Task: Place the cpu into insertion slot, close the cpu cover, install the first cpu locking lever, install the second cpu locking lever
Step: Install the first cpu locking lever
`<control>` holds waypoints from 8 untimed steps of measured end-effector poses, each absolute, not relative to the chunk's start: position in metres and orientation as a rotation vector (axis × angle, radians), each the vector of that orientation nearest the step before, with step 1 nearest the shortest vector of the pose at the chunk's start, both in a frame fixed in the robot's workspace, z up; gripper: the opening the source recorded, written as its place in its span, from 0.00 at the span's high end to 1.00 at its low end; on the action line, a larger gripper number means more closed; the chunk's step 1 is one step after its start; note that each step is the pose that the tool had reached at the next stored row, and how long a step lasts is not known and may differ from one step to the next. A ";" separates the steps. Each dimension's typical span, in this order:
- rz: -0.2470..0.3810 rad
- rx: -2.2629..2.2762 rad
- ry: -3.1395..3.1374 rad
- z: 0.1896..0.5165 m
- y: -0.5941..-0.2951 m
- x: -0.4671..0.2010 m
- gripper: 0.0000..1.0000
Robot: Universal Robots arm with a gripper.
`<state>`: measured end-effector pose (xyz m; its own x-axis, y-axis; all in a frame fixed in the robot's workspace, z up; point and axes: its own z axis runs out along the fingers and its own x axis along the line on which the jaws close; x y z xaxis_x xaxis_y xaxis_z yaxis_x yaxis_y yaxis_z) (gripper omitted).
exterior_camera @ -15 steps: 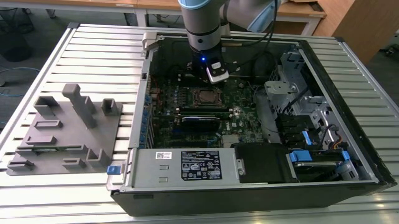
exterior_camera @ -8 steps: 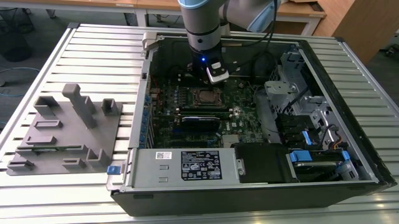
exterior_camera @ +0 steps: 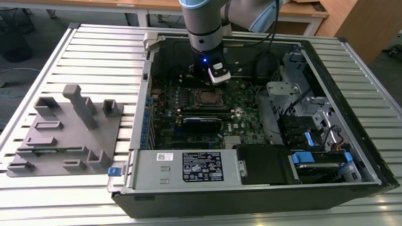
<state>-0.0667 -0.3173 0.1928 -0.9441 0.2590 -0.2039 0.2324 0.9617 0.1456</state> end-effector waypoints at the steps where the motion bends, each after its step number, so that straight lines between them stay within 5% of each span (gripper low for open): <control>1: 0.176 0.367 2.890 0.193 -0.317 -0.067 0.89; 8: 0.176 0.367 2.890 0.193 -0.314 -0.067 0.89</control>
